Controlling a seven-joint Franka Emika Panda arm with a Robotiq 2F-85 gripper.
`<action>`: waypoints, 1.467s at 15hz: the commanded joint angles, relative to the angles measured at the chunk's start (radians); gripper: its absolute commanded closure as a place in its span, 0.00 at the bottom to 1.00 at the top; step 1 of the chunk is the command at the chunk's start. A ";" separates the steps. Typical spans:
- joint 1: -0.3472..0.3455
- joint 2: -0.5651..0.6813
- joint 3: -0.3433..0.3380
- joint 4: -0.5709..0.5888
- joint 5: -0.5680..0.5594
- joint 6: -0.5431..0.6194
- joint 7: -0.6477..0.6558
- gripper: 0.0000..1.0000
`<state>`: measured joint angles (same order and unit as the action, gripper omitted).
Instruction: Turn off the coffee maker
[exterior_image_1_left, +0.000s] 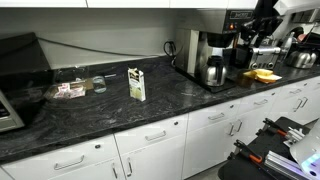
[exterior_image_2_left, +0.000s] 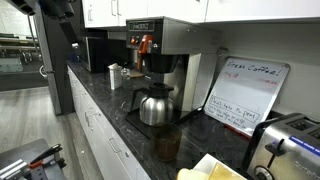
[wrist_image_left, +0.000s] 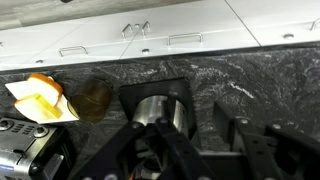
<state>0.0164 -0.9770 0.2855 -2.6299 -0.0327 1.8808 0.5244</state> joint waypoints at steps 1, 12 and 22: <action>-0.046 -0.065 -0.039 -0.046 0.030 0.125 0.043 0.82; -0.167 -0.047 -0.117 -0.145 0.016 0.543 -0.012 1.00; -0.197 0.000 -0.128 -0.148 0.013 0.708 -0.083 1.00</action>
<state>-0.1618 -1.0122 0.1643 -2.7798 -0.0277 2.5201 0.4844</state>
